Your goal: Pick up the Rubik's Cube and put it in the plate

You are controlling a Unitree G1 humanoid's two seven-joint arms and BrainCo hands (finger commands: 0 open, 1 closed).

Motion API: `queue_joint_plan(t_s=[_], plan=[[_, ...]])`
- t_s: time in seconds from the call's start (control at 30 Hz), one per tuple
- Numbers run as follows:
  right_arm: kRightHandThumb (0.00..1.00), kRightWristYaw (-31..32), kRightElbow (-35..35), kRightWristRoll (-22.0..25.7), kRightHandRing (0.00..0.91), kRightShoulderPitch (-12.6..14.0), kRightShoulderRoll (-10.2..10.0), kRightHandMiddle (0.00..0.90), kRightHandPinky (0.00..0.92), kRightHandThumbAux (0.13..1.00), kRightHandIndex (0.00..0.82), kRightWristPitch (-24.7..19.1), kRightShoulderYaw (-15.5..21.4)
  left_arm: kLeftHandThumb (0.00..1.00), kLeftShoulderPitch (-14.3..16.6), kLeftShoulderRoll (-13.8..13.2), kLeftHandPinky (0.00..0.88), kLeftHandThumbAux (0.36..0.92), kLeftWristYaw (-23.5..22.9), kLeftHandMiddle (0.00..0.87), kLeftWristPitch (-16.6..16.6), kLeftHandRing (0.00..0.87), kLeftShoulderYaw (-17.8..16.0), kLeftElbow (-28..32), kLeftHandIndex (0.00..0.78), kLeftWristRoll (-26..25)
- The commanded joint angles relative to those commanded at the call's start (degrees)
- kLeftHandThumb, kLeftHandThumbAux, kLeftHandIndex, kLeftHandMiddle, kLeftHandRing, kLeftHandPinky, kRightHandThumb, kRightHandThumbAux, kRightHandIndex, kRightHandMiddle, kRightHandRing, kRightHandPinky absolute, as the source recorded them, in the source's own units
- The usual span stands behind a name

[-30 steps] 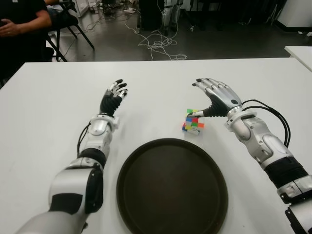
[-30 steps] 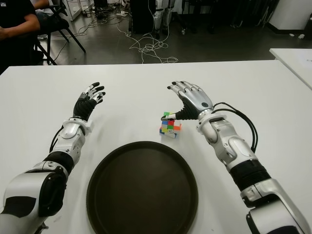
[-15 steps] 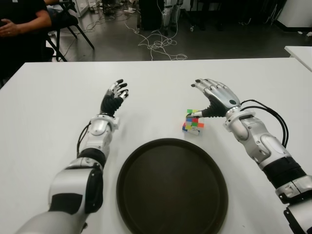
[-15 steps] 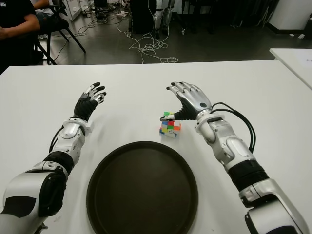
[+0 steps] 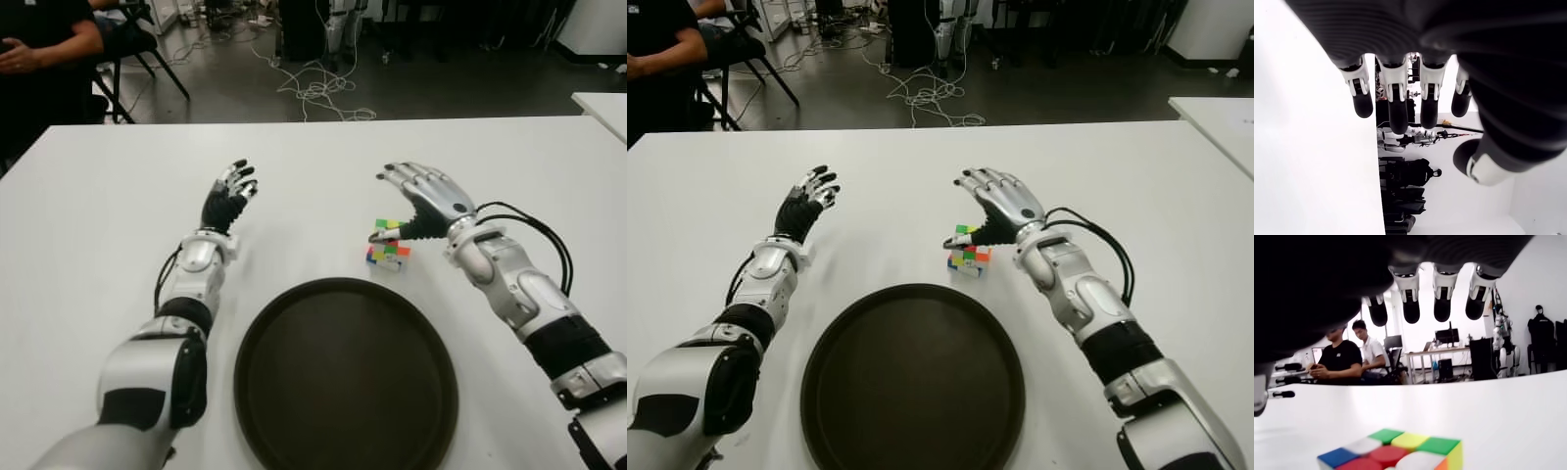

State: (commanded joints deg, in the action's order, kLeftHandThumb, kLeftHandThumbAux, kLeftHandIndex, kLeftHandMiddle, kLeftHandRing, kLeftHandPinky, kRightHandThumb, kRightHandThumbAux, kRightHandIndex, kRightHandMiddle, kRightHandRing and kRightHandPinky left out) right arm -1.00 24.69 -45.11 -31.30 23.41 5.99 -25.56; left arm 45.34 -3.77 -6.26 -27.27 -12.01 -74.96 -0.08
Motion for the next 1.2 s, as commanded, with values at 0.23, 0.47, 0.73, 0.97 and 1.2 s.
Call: queue_joint_plan(t_s=[0.23,0.47,0.73,0.97,1.2], plan=[[0.0,0.3,2.2,-0.3,0.06,-0.9,-0.3,0.054,0.067,0.419,0.0,0.1,-0.5,0.027,0.0,0.1,0.103,0.666,0.1,0.156,-0.2,0.129,0.1,0.1,0.119,0.1],[0.0,-1.1,6.6,-0.3,0.056,-2.4,-1.0,0.062,0.065,0.431,0.005,1.2,-1.4,0.025,0.0,0.0,0.1,0.661,0.5,0.157,0.2,0.126,0.2,-0.1,0.131,0.2],[0.0,-0.7,10.0,0.1,0.067,-3.7,-1.5,0.073,0.072,0.42,0.007,1.9,-2.0,0.018,0.2,0.2,0.104,0.626,0.0,0.164,0.5,0.131,-0.5,-0.1,0.132,-0.5],[0.0,1.3,11.5,0.4,0.061,-4.6,-1.7,0.072,0.062,0.421,0.016,1.6,-2.5,0.032,0.1,0.2,0.103,0.637,-0.5,0.168,-0.3,0.131,-0.6,0.1,0.131,-0.6],[0.0,2.7,12.2,0.5,0.067,-5.0,-1.8,0.076,0.068,0.417,0.022,1.2,-2.5,0.037,0.1,0.0,0.099,0.636,-0.4,0.16,-0.3,0.125,-0.2,0.0,0.126,-0.2]])
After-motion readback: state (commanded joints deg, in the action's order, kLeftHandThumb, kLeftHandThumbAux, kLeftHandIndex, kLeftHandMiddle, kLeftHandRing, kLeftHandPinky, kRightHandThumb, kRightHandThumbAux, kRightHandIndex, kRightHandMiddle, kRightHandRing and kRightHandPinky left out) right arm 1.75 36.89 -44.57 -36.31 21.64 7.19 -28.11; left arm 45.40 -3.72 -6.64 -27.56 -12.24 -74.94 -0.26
